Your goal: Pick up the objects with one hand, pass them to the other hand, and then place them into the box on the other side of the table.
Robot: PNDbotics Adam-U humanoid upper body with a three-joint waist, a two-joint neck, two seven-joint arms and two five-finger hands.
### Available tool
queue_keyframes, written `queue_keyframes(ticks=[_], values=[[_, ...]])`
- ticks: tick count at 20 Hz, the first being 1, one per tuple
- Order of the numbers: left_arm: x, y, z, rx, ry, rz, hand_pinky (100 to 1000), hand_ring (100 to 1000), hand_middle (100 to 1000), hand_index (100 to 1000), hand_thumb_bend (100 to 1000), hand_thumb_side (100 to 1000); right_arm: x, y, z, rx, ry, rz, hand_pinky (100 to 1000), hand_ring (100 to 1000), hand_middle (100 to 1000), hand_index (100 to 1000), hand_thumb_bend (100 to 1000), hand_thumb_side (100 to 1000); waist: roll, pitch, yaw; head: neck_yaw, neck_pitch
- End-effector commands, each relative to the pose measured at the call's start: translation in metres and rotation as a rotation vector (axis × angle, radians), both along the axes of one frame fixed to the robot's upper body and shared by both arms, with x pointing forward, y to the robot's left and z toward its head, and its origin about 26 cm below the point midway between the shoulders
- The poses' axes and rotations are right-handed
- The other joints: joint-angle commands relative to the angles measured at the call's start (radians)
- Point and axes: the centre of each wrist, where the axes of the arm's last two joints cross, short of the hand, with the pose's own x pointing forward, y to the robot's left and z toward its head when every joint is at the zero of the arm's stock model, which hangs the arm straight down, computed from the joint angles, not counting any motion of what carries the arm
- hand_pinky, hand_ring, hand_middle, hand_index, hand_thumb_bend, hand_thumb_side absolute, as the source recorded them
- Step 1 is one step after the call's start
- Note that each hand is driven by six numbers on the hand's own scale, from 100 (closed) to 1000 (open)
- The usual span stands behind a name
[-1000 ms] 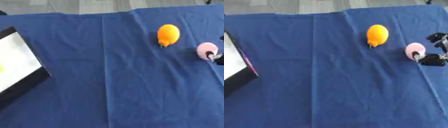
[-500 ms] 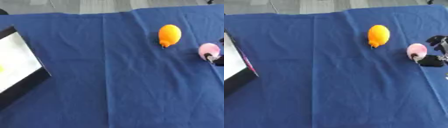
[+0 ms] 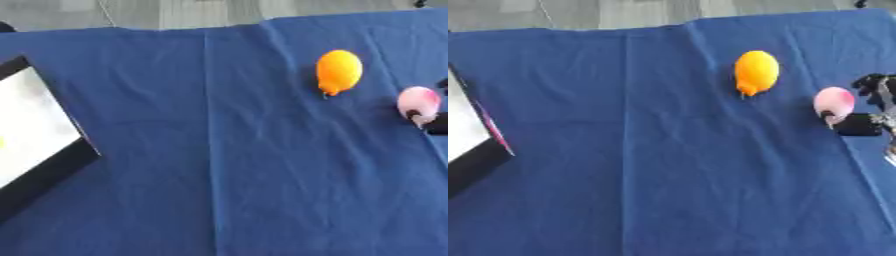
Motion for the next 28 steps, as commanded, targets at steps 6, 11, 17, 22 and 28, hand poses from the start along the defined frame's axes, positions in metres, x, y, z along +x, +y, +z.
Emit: queue_keyframes(ticks=[6,11,17,22,28], values=[[-0.002,0.003,0.012,-0.003,-0.050,0.003,731,676,718,782,100,620,0.003,-0.004,0.003,-0.025,-0.039,-0.025,752,695,649,745,315,148,0.011,0.002,0.006,-0.012,-0.023],[-0.002,0.003,0.011,-0.008,-0.049,0.007,731,674,717,780,100,618,0.004,-0.003,0.000,-0.012,-0.056,-0.007,743,663,616,721,319,100,0.013,0.003,0.007,-0.011,-0.020],[-0.002,0.004,0.011,-0.013,-0.052,0.011,731,672,714,775,100,617,0.005,-0.002,-0.004,-0.019,-0.022,0.015,742,631,549,684,317,100,0.012,0.003,0.009,-0.010,-0.008],[-0.002,0.005,0.010,-0.014,-0.045,0.018,730,671,712,772,100,616,0.003,0.005,0.000,-0.045,-0.042,0.057,722,593,475,618,225,100,0.010,-0.001,0.006,-0.006,0.000],[-0.002,0.005,0.011,-0.015,-0.047,0.014,730,669,709,769,100,612,-0.002,0.021,0.009,-0.105,-0.133,0.108,698,550,409,557,196,100,0.009,-0.013,0.003,-0.005,0.003]])
